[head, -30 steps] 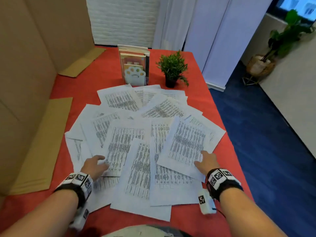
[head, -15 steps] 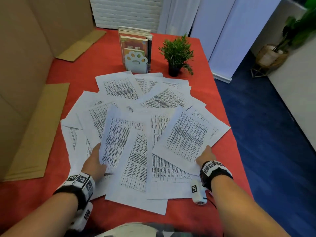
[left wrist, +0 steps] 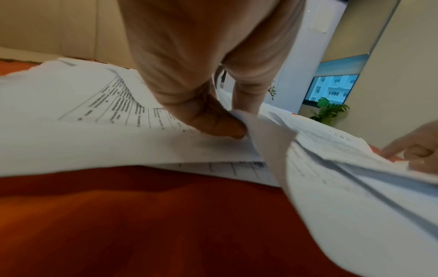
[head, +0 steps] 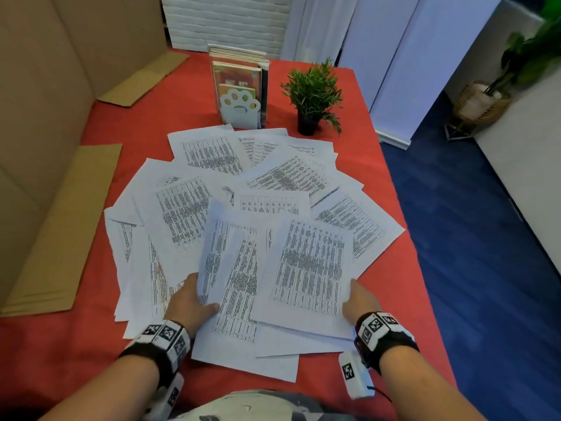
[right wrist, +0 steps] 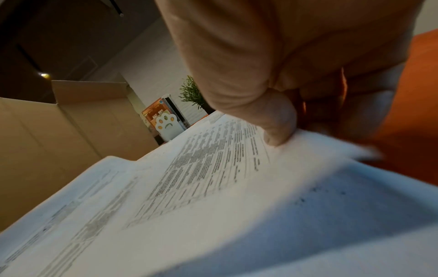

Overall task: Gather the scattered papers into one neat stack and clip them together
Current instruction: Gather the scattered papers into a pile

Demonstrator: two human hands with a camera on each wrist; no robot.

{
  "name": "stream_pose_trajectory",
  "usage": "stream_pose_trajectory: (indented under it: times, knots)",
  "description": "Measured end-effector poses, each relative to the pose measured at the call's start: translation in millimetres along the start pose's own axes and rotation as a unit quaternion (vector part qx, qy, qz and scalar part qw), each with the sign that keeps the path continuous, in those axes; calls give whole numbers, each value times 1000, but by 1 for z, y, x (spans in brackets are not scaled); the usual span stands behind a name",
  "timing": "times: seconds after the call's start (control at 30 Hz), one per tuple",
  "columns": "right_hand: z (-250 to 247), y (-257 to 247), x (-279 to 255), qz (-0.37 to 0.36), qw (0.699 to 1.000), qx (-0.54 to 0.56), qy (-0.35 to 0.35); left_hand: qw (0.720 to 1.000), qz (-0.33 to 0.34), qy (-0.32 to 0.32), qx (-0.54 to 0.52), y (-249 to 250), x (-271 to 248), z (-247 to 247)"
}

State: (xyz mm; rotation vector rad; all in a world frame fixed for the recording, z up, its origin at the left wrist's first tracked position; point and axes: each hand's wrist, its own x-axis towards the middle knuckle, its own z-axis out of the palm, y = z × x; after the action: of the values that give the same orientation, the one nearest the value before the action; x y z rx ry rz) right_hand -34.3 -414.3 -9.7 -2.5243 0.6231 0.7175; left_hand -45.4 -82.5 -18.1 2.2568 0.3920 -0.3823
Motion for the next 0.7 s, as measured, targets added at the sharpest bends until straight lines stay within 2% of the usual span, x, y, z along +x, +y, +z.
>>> stream_pose_trajectory:
  times: [0.07,0.17,0.3,0.37,0.47,0.57,0.7]
  knots:
    - [2,-1,1,-3,1000,8,23,1000,0,9,-16,1,3,-3]
    - [7,-10,3,28,998,34,47,1000,-2,13,6,-5,12,-17]
    - [19,-33,3,47,998,48,11,999,-20,21,16,-20,27,-42]
    - [24,-44,2,32,998,43,20,999,-28,39,1,-27,35,-55]
    - [19,-56,1,6,993,34,114,994,-55,88,-29,-37,50,-72]
    - [7,-61,-1,-31,970,88,226,989,-73,113,-61,-46,64,-84]
    - [-2,-72,-8,-32,954,165,250,988,-93,111,-52,-50,72,-88]
